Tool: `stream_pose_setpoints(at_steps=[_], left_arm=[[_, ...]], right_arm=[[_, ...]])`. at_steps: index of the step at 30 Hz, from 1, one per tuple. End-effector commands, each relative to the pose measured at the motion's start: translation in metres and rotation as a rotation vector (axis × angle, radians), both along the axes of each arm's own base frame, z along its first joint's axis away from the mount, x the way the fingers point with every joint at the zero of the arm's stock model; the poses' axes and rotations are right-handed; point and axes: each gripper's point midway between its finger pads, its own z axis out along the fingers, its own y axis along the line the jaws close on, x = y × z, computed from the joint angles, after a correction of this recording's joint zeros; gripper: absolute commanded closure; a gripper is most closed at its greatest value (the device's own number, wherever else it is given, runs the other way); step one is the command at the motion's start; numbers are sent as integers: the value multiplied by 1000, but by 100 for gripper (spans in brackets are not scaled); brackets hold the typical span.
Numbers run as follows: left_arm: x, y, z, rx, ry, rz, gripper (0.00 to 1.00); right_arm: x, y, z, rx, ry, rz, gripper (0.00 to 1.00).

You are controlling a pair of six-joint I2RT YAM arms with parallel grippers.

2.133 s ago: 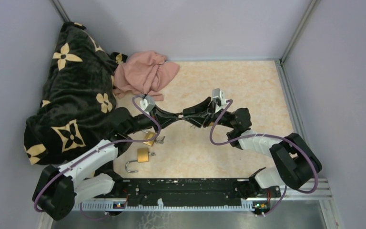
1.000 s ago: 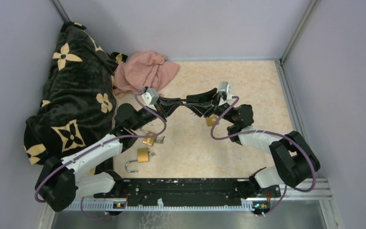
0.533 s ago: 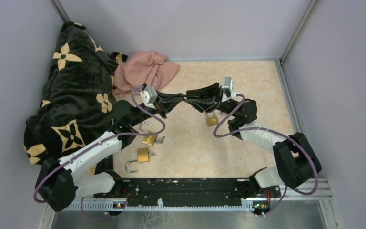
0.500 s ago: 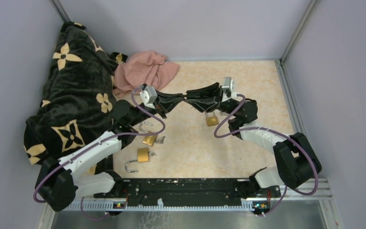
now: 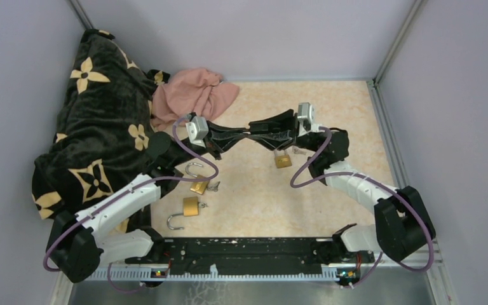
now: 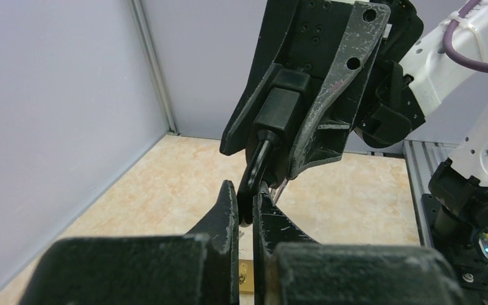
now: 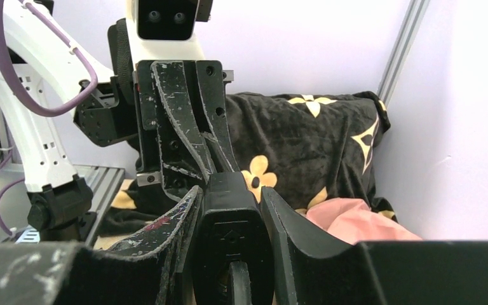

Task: Lock with the key
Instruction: Lock the lock.

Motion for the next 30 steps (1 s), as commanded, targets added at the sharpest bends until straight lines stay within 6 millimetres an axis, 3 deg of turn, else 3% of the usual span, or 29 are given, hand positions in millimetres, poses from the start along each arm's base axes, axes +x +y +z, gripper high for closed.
stream_pose_setpoints(at_steps=[1, 12, 30], left_arm=[[-171, -33, -20, 142, -98, -764, 100], [-143, -17, -19, 133, -105, -610, 100], [-113, 4, -23, 90, -41, -416, 87]], right_arm=[[-13, 51, -86, -250, 297, 133, 100], [-18, 36, -85, -251, 297, 100, 100], [-26, 26, -84, -229, 322, 70, 100]])
